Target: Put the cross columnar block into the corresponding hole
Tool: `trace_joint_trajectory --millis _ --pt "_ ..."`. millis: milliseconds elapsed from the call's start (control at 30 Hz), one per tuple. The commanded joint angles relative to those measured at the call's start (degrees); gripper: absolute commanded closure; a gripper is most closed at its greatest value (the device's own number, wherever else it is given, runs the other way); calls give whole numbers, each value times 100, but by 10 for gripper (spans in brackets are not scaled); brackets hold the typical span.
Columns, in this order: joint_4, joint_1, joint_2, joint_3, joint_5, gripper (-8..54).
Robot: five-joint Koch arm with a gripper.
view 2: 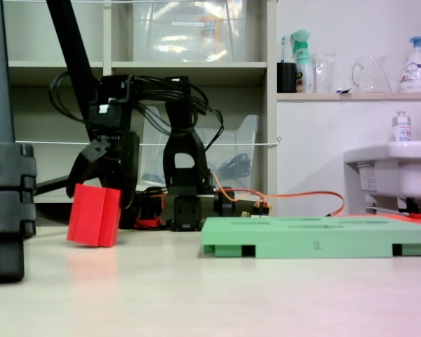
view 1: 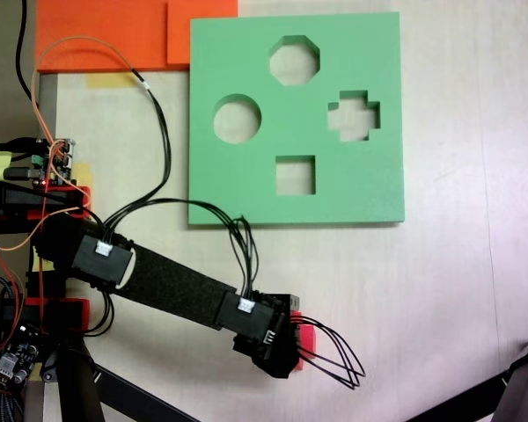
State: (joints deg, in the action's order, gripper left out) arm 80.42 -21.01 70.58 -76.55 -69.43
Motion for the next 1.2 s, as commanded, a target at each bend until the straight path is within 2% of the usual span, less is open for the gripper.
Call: trace_joint_trajectory --millis 0,133,333,500,667,733,967,1167 --pt "439 -9 343 -105 -264 271" --pt "527 396 861 -97 -765 288" --pt "527 1424 1547 123 -2496 288" --pt "536 2584 1670 888 -3182 287" --pt "431 3735 1090 2188 -3691 287" --pt "237 4271 738 2593 -4210 287" --pt "-782 5326 185 2716 -4491 287" --pt "-1037 5528 -185 2988 -4579 285"
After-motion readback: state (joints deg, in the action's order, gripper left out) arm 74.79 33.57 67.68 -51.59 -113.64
